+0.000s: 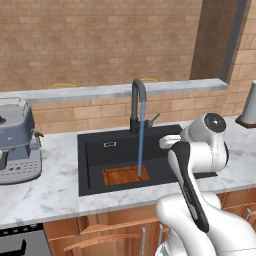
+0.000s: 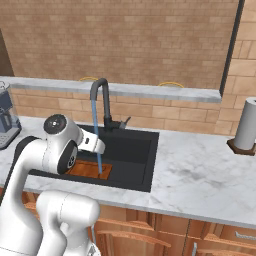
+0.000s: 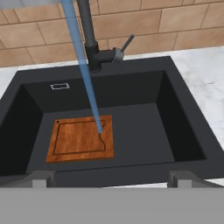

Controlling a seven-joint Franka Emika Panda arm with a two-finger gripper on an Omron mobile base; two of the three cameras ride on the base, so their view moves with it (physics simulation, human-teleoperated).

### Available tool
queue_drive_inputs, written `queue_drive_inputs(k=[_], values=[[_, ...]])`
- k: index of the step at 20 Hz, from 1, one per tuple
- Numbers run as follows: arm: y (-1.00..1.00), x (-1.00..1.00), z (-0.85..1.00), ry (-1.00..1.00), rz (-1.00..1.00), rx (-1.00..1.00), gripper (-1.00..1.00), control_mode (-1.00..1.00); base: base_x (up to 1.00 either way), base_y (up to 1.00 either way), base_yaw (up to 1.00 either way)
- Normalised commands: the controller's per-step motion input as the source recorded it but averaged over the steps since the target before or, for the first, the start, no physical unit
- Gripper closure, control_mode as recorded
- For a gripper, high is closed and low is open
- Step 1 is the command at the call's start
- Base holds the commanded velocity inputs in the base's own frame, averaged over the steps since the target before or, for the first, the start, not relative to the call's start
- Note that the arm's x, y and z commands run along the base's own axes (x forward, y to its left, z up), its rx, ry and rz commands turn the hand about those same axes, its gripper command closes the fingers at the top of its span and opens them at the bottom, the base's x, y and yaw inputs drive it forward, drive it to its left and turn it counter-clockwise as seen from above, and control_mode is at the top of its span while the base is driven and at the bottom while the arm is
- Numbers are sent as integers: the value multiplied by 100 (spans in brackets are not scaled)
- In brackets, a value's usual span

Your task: Turn on the sink faucet with hot water and rinse the cutting board for ten seconds, then turn off the faucet. Push the cutting board to reach the water if necessary.

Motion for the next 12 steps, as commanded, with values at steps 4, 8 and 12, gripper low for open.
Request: queue_drive_inputs(k=[4,8,12], values=[[0,0,0,0,0,0,-100,-100,0,0,0],[0,0,0,0,0,0,-100,-100,0,0,0],[0,0,0,0,0,0,-100,-100,0,0,0]])
